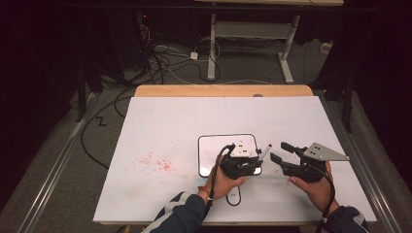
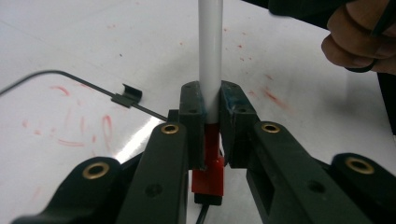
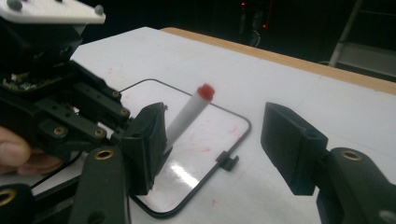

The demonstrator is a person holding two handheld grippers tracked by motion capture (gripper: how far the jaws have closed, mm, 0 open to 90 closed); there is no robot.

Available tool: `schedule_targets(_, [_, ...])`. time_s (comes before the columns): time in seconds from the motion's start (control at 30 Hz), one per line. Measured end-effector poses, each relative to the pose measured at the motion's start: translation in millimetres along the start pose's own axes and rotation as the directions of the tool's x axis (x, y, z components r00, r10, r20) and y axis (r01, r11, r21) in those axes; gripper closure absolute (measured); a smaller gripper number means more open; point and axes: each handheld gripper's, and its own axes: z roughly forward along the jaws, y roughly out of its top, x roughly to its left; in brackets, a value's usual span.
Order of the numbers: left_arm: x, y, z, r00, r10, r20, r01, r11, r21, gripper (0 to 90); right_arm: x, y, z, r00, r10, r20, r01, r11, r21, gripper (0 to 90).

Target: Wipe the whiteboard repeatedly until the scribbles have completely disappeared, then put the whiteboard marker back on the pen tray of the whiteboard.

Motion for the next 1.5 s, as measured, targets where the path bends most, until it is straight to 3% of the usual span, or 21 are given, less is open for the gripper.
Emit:
schedule_targets(0.2, [7.5,1.1,-11.3,0.9994,0.009,-0.032,-0.010,0.9995,-0.029,78.6,5.5,3.1,3.4,0.9992,0.001,-0.041,-0.001,1.0000,0.001,42.5])
schedule_targets(0.37, [12.2,3.0,-18.8,0.9995,0.014,-0.029,-0.015,0.9985,-0.053,78.6,13.3,8.1,10.5,0.9959,-0.001,-0.090,0.000,1.0000,-0.007,42.7])
schedule_targets(0.83, [0.6,1.8,-21.0,0.9966,0.082,-0.010,-0.082,0.9955,-0.047,78.5,27.8,19.1,19.9,0.9888,0.016,-0.149,-0.017,0.9998,-0.010,52.5])
schedule_targets(1.07, [-0.1,-0.9,-19.2,0.9942,0.107,-0.009,-0.108,0.9937,-0.032,78.4,28.4,22.2,25.5,0.9933,0.012,-0.115,-0.012,0.9999,0.005,61.4])
schedule_targets(1.13, [-2.4,-1.4,-19.4,0.9925,0.120,-0.023,-0.121,0.9923,-0.028,78.4,27.7,22.3,27.6,0.9937,0.015,-0.111,-0.015,0.9999,0.005,71.4])
schedule_targets(1.2, [-2.6,-1.0,-19.2,0.9927,0.119,-0.020,-0.120,0.9922,-0.034,78.4,27.5,23.1,29.4,0.9933,0.024,-0.113,-0.025,0.9997,-0.003,75.3])
schedule_targets(1.3, [-1.3,0.1,-19.3,0.9902,0.125,-0.062,-0.127,0.9911,-0.038,77.2,28.9,25.1,34.5,0.9915,0.020,-0.129,-0.021,0.9998,-0.002,80.8])
schedule_targets(1.33, [-0.5,0.1,-20.6,0.9889,0.123,-0.082,-0.127,0.9913,-0.035,72.9,30.7,26.1,36.8,0.9925,0.000,-0.122,0.001,1.0000,0.002,81.0])
schedule_targets(1.37, [0.9,0.3,-22.5,0.9872,0.123,-0.102,-0.125,0.9919,-0.020,62.8,31.4,27.4,39.2,0.9933,-0.021,-0.113,0.022,0.9997,0.006,81.0])
schedule_targets(1.43, [4.9,-0.1,-31.8,0.9838,0.122,-0.131,-0.120,0.9924,0.025,46.2,28.2,30.2,45.7,0.9946,-0.019,-0.102,0.021,0.9996,0.020,81.1])
schedule_targets(1.5, [8.3,-4.5,-50.5,0.9738,0.143,-0.177,-0.137,0.9894,0.048,34.0,23.9,31.7,54.4,0.9949,-0.021,-0.098,0.025,0.9989,0.039,81.1])
